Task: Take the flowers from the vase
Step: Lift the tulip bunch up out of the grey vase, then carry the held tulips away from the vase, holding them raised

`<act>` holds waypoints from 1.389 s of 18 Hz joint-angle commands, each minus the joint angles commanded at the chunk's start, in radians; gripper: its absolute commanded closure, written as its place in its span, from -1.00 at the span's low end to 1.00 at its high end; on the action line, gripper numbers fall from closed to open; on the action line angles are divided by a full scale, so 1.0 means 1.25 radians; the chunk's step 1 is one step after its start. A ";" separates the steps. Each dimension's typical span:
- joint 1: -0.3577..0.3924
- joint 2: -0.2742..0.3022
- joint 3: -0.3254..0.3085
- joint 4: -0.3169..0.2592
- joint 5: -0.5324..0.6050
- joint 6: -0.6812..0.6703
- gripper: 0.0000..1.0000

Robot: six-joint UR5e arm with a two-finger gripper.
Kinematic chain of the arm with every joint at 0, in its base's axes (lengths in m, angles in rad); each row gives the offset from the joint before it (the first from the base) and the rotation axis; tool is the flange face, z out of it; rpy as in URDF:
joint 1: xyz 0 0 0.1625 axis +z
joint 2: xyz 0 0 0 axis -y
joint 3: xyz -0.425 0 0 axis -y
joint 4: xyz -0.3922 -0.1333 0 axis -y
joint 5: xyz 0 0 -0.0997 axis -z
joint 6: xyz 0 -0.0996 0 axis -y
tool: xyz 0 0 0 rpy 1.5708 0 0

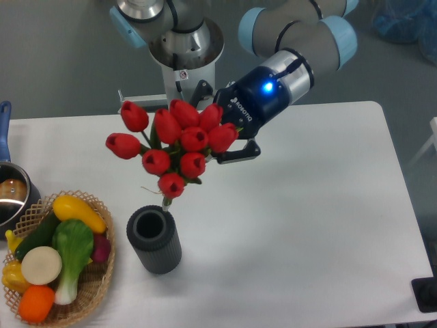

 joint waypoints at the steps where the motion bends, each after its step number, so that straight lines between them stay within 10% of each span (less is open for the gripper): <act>1: 0.012 0.001 0.001 0.000 0.000 0.002 0.39; 7: 0.081 0.001 0.005 0.002 0.022 0.045 0.53; 25: 0.187 -0.044 0.052 -0.005 0.644 0.420 0.32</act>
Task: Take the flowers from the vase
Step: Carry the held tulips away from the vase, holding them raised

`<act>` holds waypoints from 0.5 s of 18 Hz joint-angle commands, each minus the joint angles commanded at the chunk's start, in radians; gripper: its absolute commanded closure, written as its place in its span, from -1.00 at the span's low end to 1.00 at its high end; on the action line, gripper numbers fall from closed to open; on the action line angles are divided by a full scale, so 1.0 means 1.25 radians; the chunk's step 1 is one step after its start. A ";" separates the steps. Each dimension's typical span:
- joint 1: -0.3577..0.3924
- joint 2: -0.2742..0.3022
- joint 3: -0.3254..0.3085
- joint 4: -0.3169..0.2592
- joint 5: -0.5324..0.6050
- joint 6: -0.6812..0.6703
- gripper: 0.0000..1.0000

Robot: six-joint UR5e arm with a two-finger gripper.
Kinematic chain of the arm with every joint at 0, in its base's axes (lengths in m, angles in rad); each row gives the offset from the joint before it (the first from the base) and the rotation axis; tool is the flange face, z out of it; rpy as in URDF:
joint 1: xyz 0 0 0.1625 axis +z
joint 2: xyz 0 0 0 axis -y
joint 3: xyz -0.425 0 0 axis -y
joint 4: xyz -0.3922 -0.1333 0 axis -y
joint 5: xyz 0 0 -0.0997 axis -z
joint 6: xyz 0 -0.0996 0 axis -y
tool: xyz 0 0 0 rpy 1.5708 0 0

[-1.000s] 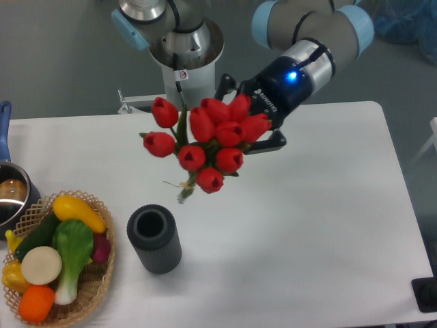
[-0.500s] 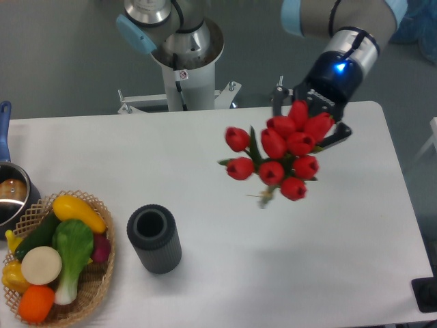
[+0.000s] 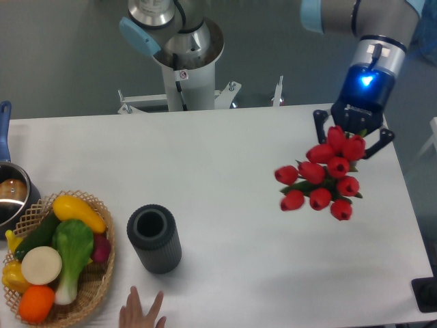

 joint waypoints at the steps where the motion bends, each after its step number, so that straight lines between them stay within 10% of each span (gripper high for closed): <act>1: -0.001 0.000 0.001 -0.001 0.034 0.000 0.33; 9: -0.021 -0.001 -0.012 -0.002 0.223 0.007 0.49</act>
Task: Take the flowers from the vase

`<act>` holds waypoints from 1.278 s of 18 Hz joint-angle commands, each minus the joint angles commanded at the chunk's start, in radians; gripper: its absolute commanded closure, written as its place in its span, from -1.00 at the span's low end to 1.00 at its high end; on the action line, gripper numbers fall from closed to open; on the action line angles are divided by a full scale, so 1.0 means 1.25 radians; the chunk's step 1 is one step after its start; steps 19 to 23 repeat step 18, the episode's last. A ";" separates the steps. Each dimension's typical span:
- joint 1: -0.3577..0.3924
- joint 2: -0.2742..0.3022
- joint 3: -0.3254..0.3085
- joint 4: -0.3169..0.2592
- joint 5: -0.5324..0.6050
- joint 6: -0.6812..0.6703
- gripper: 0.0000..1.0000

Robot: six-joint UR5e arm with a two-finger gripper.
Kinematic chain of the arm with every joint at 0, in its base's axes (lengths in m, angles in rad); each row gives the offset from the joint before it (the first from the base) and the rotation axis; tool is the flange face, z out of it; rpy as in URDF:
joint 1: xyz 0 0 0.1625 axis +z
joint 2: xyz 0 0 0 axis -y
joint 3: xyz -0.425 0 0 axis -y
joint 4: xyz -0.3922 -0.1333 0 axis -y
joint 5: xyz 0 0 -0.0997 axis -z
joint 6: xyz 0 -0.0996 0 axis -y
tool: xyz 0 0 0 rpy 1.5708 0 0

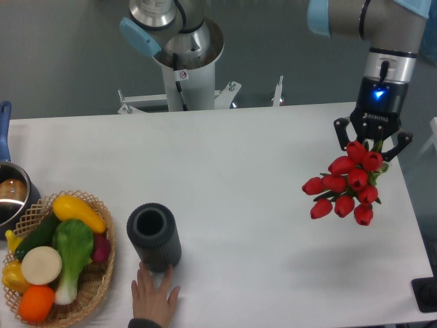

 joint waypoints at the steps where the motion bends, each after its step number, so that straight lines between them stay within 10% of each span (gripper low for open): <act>1: -0.011 0.000 0.001 0.000 0.055 0.000 0.49; 10: -0.104 -0.022 0.021 -0.029 0.327 0.000 0.49; 23: -0.117 -0.033 0.074 -0.113 0.367 0.038 0.48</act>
